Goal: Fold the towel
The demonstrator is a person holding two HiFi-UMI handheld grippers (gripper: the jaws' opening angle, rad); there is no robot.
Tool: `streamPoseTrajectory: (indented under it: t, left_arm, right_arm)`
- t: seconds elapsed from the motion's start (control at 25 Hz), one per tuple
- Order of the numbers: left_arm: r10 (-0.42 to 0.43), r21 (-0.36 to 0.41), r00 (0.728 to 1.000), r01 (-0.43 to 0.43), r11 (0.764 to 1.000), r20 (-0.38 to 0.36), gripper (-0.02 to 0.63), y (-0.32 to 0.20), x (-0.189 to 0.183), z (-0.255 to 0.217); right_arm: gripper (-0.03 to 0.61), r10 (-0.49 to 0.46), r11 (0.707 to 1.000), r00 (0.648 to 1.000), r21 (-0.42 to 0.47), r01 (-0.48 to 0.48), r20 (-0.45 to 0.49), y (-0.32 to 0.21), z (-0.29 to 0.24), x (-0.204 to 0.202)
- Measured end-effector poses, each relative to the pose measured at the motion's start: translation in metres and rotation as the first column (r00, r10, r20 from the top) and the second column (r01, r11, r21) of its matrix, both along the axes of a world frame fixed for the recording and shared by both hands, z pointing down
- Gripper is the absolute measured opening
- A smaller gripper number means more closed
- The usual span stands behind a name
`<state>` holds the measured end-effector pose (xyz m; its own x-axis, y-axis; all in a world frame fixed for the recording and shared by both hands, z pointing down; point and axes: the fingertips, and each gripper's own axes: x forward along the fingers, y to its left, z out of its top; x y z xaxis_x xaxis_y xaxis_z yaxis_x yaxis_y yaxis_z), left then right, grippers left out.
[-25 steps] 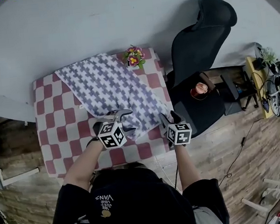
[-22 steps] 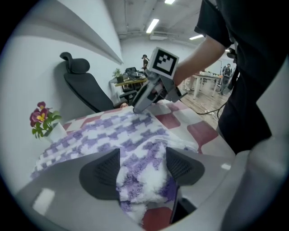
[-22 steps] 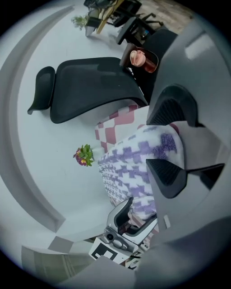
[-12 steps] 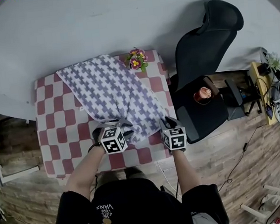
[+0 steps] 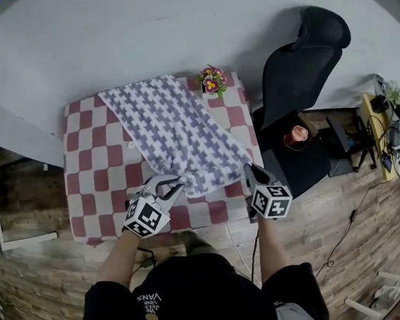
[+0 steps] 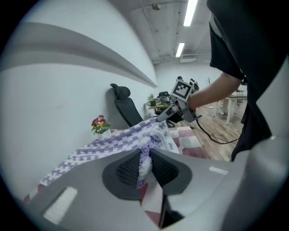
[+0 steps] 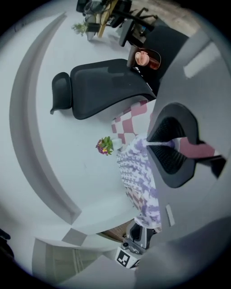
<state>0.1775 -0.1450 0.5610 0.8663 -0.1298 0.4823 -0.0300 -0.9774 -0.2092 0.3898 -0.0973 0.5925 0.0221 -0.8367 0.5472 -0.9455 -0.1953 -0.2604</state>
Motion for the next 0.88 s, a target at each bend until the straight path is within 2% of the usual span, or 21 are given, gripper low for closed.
streamPoseTrajectory:
  t: [0.2,0.4,0.64,0.88]
  left_arm:
    - [-0.11,0.014,0.981,0.114,0.993,-0.159,0.055,0.014,-0.047,-0.054]
    - [-0.175,0.061,0.954,0.195,0.979,-0.243,0.055,0.042,-0.092,-0.093]
    - [-0.179,0.078,0.95,0.205,0.976,-0.257,0.055,0.101,-0.133,-0.1]
    - [-0.191,0.026,0.941,0.206,0.978,-0.28,0.057,0.165,-0.163,-0.086]
  right_arm:
    - [0.023,-0.061,0.995,0.998,0.076,0.061,-0.007,0.009,-0.049,-0.027]
    - [0.024,-0.125,0.987,0.992,0.103,0.127,-0.021,0.036,-0.082,-0.068]
    - [0.025,-0.145,0.984,0.989,0.102,0.145,-0.016,0.089,-0.092,-0.107]
    - [0.025,-0.16,0.983,0.987,0.087,0.159,-0.006,0.154,-0.096,-0.135]
